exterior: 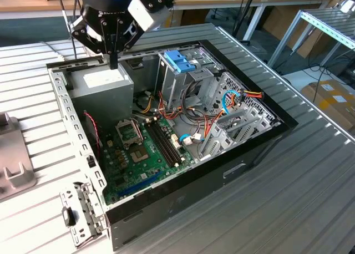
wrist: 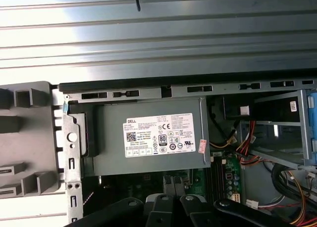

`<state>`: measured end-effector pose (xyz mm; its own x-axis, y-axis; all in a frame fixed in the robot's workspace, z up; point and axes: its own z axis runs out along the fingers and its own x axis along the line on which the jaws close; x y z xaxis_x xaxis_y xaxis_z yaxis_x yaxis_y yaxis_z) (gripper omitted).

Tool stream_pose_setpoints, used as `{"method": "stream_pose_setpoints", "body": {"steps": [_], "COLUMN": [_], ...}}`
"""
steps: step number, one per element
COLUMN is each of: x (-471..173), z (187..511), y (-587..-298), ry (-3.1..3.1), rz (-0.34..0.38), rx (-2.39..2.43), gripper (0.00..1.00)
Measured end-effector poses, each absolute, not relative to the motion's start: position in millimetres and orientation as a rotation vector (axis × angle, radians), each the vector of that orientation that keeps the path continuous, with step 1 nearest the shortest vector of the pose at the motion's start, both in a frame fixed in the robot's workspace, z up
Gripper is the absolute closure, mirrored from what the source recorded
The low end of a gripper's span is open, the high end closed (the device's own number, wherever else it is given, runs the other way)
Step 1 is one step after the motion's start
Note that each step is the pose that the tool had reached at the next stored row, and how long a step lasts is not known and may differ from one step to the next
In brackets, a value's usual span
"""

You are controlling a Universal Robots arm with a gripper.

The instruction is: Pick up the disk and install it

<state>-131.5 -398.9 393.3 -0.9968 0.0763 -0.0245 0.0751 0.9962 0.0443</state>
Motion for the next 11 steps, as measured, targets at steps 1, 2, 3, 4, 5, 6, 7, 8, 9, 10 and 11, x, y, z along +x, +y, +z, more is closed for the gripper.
{"method": "stream_pose_setpoints", "body": {"steps": [1,2,3,4,5,6,7,8,9,10,11], "x": [-131.9,-132.2,-132.4,-132.8,-133.1,-133.4,-133.7,-134.3,-134.8,-135.6,-136.0], "z": [393.3,393.3,393.3,393.3,393.3,393.3,393.3,393.3,393.3,393.3,393.3], "y": [-398.9,-398.9,-398.9,-398.9,-398.9,-398.9,-398.9,-398.9,-398.9,-398.9,-398.9], "ry": [3.112,3.112,3.113,3.112,3.113,3.112,3.112,3.112,3.112,3.113,3.113], "rz": [0.068,0.068,0.068,0.068,0.068,0.068,0.068,0.068,0.068,0.068,0.068], "rx": [0.118,0.118,0.118,0.118,0.118,0.118,0.118,0.118,0.118,0.118,0.118], "gripper": [0.89,0.89,0.89,0.89,0.89,0.89,0.89,0.89,0.89,0.89,0.89]}}
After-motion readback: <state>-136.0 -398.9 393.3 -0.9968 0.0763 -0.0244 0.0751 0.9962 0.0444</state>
